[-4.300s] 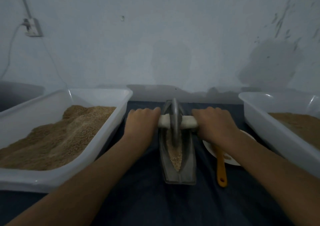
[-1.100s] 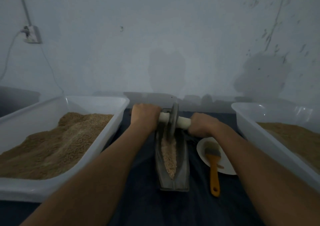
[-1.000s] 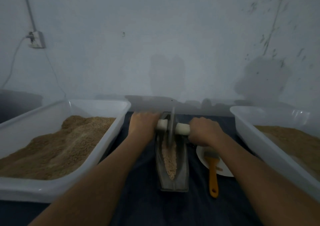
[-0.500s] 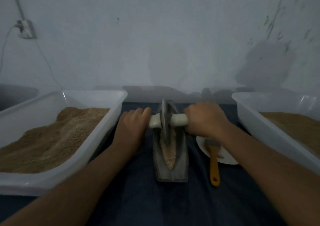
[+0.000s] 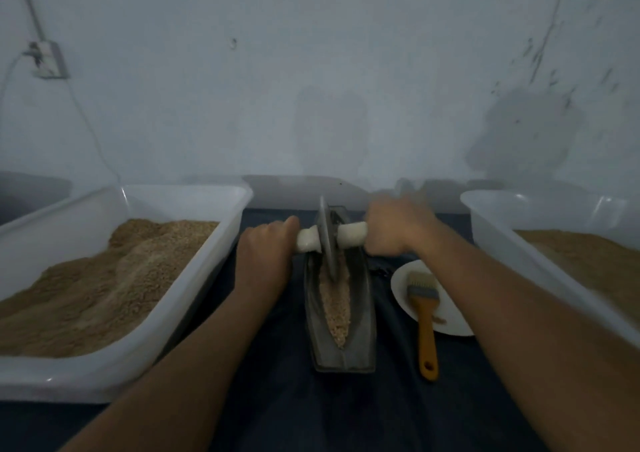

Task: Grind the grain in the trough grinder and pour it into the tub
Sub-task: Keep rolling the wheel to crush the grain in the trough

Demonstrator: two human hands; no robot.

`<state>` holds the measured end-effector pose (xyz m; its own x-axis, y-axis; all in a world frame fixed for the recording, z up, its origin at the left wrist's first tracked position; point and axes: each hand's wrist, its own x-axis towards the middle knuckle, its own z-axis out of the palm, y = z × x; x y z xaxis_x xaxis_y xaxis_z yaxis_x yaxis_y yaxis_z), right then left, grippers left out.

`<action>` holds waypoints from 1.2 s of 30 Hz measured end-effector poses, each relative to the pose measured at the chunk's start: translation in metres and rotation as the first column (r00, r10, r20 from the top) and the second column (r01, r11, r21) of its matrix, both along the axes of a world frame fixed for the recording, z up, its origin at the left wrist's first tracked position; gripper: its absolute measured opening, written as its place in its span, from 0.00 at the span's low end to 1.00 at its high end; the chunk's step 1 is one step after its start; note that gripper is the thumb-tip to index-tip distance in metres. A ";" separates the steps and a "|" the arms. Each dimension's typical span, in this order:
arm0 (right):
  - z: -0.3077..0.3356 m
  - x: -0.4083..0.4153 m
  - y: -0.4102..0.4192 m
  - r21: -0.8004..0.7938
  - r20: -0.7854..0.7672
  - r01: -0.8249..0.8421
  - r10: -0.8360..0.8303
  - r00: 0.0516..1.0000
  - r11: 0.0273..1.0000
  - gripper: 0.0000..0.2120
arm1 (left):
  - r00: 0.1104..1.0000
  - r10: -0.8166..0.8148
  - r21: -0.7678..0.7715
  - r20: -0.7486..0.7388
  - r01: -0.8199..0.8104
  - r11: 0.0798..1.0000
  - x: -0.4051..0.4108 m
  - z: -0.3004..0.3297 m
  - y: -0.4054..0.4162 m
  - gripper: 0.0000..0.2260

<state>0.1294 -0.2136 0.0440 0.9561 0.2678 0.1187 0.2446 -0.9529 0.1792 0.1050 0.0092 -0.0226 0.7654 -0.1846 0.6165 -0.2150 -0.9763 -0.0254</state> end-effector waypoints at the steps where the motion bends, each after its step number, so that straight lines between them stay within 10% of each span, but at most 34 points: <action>1: -0.008 -0.013 -0.002 -0.011 0.083 -0.007 0.008 0.996 1.000 0.08 | 1.000 -0.008 0.019 0.025 0.007 1.000 -0.009 0.000 -0.001 0.11; 6: -0.061 -0.075 -0.014 0.026 0.553 -0.073 0.047 0.832 0.997 0.12 | 0.954 -0.149 0.133 0.259 0.118 0.984 -0.045 -0.002 0.003 0.10; 13: -0.060 -0.067 -0.016 -0.005 0.637 -0.113 0.090 0.766 0.994 0.13 | 0.968 -0.086 0.122 0.238 0.058 0.991 -0.041 -0.007 0.005 0.14; 19: -0.015 -0.001 -0.014 0.103 -0.010 0.032 -0.031 0.999 0.994 0.09 | 0.995 0.033 0.125 -0.090 -0.022 0.992 0.018 0.020 -0.004 0.09; 27: 0.001 0.044 -0.019 0.273 -0.604 0.303 -0.083 0.793 0.913 0.20 | 0.820 0.095 0.201 -0.564 0.024 0.979 0.065 0.070 -0.018 0.19; 32: -0.004 0.022 -0.011 0.229 -0.287 0.173 -0.104 0.952 0.958 0.10 | 0.810 0.100 0.202 -0.578 0.024 0.979 0.057 0.067 -0.015 0.18; 36: -0.029 -0.014 -0.014 0.152 0.054 0.097 -0.106 0.993 0.984 0.12 | 0.974 0.078 0.208 -0.211 -0.033 0.977 0.012 0.037 -0.012 0.06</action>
